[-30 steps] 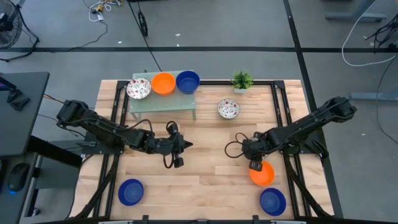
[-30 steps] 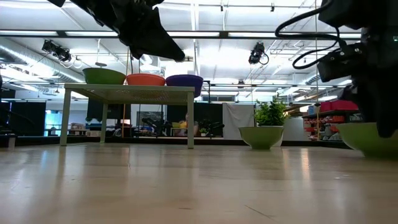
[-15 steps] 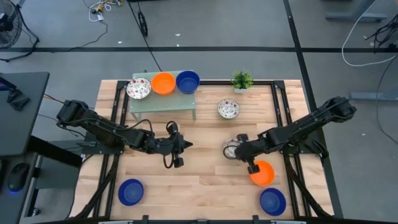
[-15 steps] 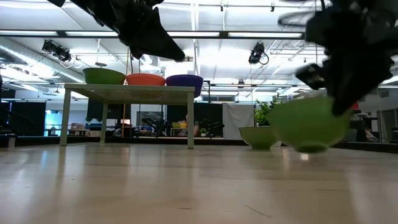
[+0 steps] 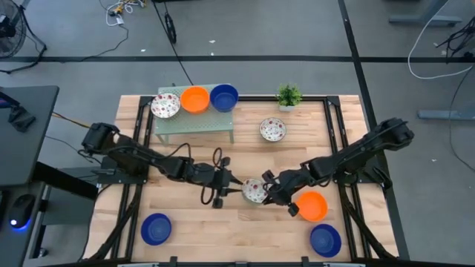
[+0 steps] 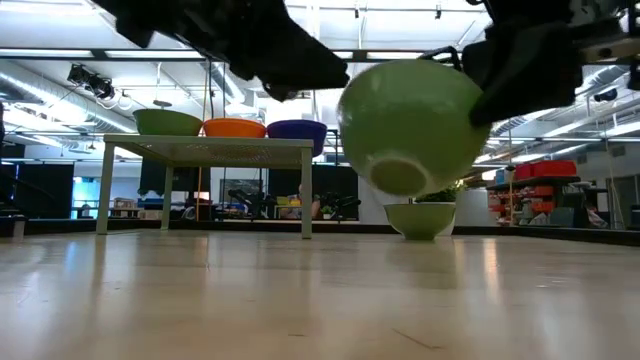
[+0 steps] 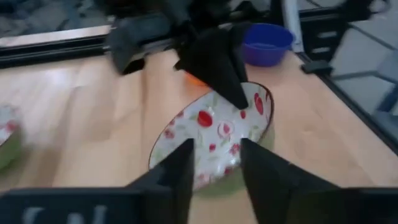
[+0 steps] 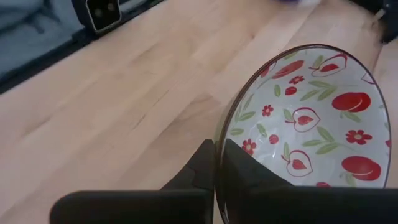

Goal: Pick & Place Mini bowls
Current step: Stack the white patterned bowl on top of the other white patterned bowl on the shelf

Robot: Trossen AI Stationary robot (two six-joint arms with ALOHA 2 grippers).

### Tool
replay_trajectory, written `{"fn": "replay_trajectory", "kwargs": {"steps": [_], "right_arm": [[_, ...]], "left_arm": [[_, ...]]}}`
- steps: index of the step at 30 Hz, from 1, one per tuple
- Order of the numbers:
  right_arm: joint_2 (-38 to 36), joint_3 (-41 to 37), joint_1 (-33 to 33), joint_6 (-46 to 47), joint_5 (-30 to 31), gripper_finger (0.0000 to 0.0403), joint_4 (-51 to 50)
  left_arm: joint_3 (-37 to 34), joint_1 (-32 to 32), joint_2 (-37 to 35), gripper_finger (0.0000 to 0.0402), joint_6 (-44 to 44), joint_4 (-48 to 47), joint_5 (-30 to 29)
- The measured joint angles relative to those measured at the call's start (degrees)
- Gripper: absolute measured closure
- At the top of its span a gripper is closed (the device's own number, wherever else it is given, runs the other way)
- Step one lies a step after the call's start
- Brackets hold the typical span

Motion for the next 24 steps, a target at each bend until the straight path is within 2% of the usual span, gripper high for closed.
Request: {"fn": "replay_trajectory", "kwargs": {"steps": [4, 8, 13, 18, 24], "right_arm": [[1.1, 0.0, -0.2, -1.8, -1.3, 0.039, 3.1], [1.0, 0.0, -0.4, -2.6, -2.7, 0.039, 3.9], [1.0, 0.0, -0.4, -3.2, -2.6, 0.039, 4.1], [1.0, 0.0, -0.5, -3.1, -2.2, 0.039, 4.0], [0.9, 0.1, -0.7, -3.0, -1.0, 0.039, 4.0]], "left_arm": [[2.4, 1.4, 2.5, 0.0208, 1.5, 0.2, 7.8], [4.3, 2.4, 4.6, 0.0186, 1.5, 0.0, 14.8], [4.5, 2.6, 5.3, 0.0203, 1.1, -0.1, 18.7], [4.5, 2.6, 5.3, 0.0224, -1.3, -0.5, 19.6], [4.4, 2.5, 5.3, 0.0227, -1.3, -1.8, 22.7]]}}
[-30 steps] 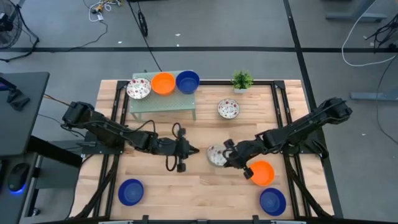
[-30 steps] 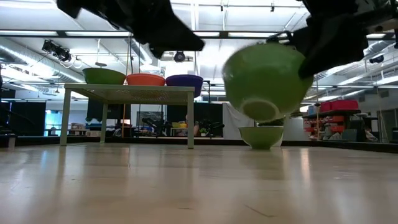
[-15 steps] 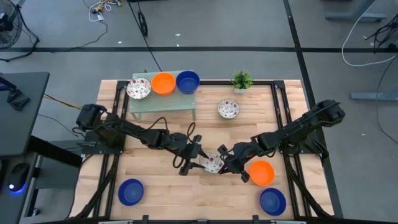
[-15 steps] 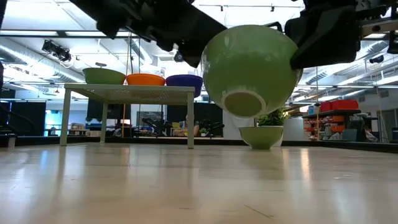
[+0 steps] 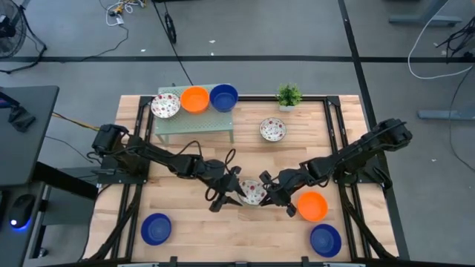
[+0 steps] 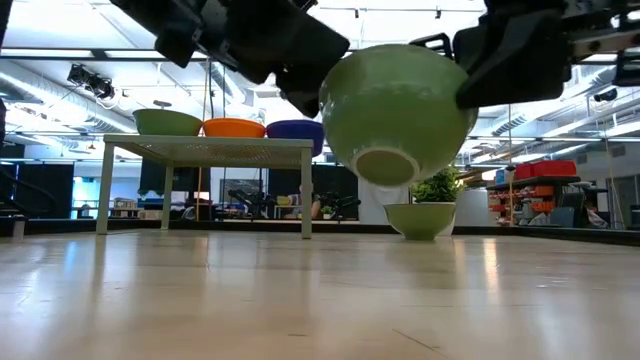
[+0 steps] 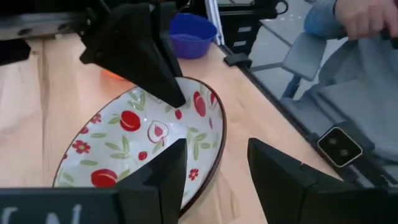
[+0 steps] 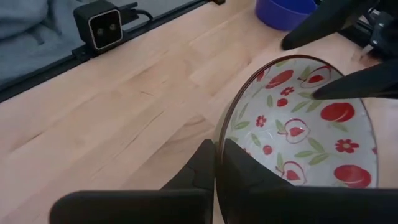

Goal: Pick & Place Mini bowls
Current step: Stack the white patterned bowl on top of the other white patterned bowl on the shelf

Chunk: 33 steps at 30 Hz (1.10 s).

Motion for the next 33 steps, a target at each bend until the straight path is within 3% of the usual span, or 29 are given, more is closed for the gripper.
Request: {"fn": "replay_trajectory", "kwargs": {"steps": [7, 11, 19, 24, 33], "right_arm": [[0.0, 0.0, -1.1, 0.5, 0.0, 0.039, -0.5], [0.0, 0.0, -1.4, 0.4, -0.2, 0.039, -0.4], [0.0, 0.0, -1.4, 0.3, -0.8, 0.0389, 0.6], [0.0, 0.0, -1.3, -0.7, -1.7, 0.0386, 2.7], [-0.2, 0.2, -1.4, -1.0, 0.1, 0.0301, 12.5]], "left_arm": [[0.0, -0.1, 0.0, 0.0227, 5.1, -2.1, -5.9], [0.0, -0.3, 0.0, 0.0237, 7.3, -2.2, -6.3], [0.0, -0.3, 0.0, 0.0335, 8.1, -2.2, -5.3], [0.0, -0.3, 0.0, 0.0388, 8.8, -1.7, -0.3], [-0.3, -0.6, 0.2, 0.0392, 7.9, -3.4, -0.8]]}}
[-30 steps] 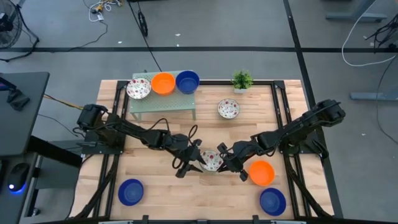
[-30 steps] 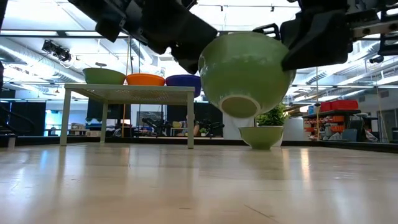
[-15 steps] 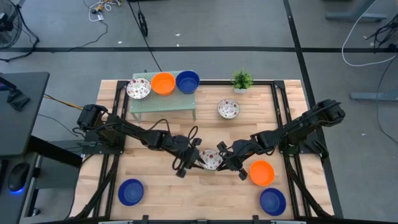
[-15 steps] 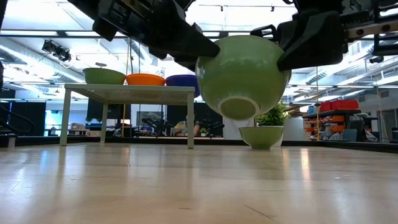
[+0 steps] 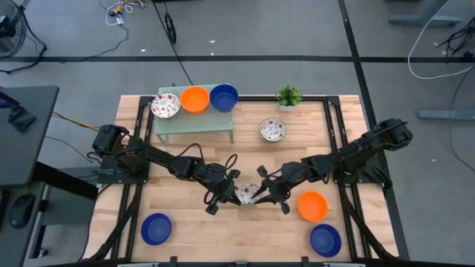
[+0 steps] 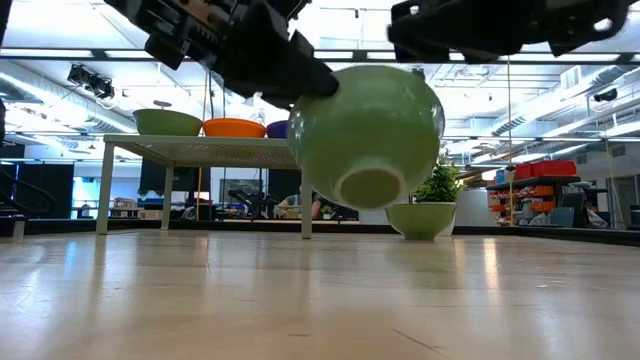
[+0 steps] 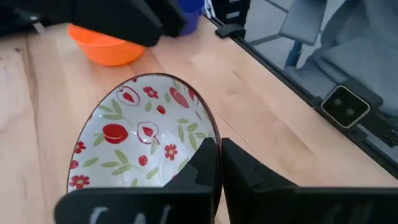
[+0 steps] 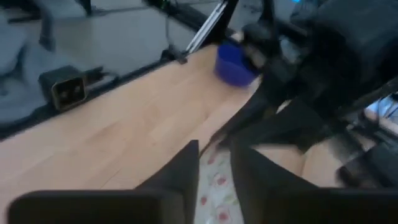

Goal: Pick & Place Mini bowls
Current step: Stack the white patterned bowl on top of the other white patterned bowl on the shelf

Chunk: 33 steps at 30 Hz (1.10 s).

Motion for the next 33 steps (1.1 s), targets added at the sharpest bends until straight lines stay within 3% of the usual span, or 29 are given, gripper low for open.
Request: {"fn": "replay_trajectory", "kwargs": {"steps": [5, 11, 18, 22, 29, 33], "right_arm": [[-0.1, -0.2, 0.3, -0.1, -0.5, 0.0251, 4.6], [-3.0, -0.2, 1.9, 1.5, -0.6, 0.0228, -0.5], [-5.4, -0.2, 3.0, 10.7, -0.9, 0.0237, -13.8], [-5.4, -1.6, 3.0, 12.6, -0.9, 0.0244, -14.8], [-5.4, -8.7, 2.5, 12.0, -0.2, 0.0254, -3.2], [-5.4, -12.0, 1.8, 12.0, 1.3, 0.0259, 3.2]], "left_arm": [[0.1, -0.2, -0.1, 0.0392, 0.3, -0.2, -1.4], [1.8, -1.9, -0.3, 0.0392, 0.5, -6.8, -8.2], [18.0, -6.6, -0.6, 0.0392, -3.0, -37.9, -24.0], [28.5, -9.2, -0.6, 0.0392, -6.9, -55.1, -32.4], [44.4, -11.5, -0.8, 0.0392, -21.7, -85.7, -42.0], [49.2, -11.1, -2.3, 0.0392, -30.4, -99.8, -47.6]]}}
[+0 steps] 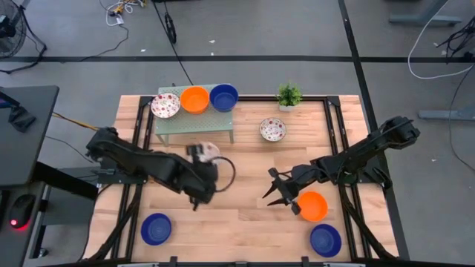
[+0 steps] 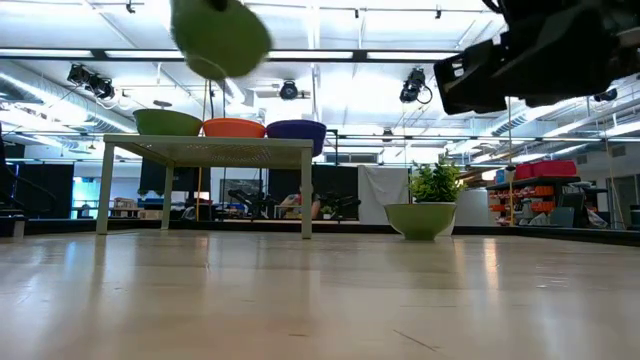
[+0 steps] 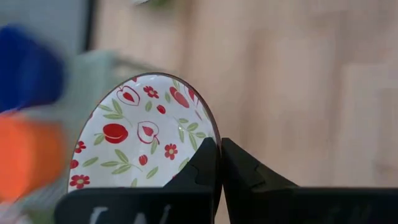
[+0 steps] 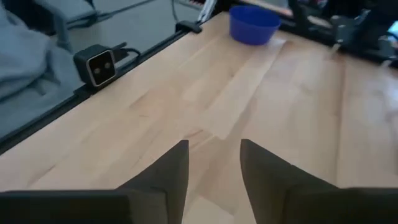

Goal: Pick & Place Mini bowls
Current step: Stack the white patterned bowl on top of the other white patterned bowl on the shelf

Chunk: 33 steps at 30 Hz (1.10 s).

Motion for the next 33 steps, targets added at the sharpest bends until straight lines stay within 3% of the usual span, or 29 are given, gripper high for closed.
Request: {"fn": "replay_trajectory", "kwargs": {"steps": [5, 16, 25, 33], "right_arm": [[0.0, -1.1, -0.9, 0.0, 0.0, 0.0262, 2.1], [0.0, -1.1, -0.9, 0.0, -0.2, 0.0262, 3.8], [0.0, -1.1, -1.0, 0.0, -0.2, 0.0262, 4.1], [0.0, -1.1, -1.0, 0.0, -0.2, 0.0262, 4.2]], "left_arm": [[-0.4, 2.7, -6.4, 0.0392, -6.9, -7.7, -6.0], [-11.2, 15.8, -23.5, 0.0391, -7.6, -6.6, -16.1], [-25.4, 28.6, -31.6, 0.0392, 0.9, 7.3, -14.1], [-31.0, 37.4, -31.5, 0.0391, 7.6, 15.6, -10.3]]}}
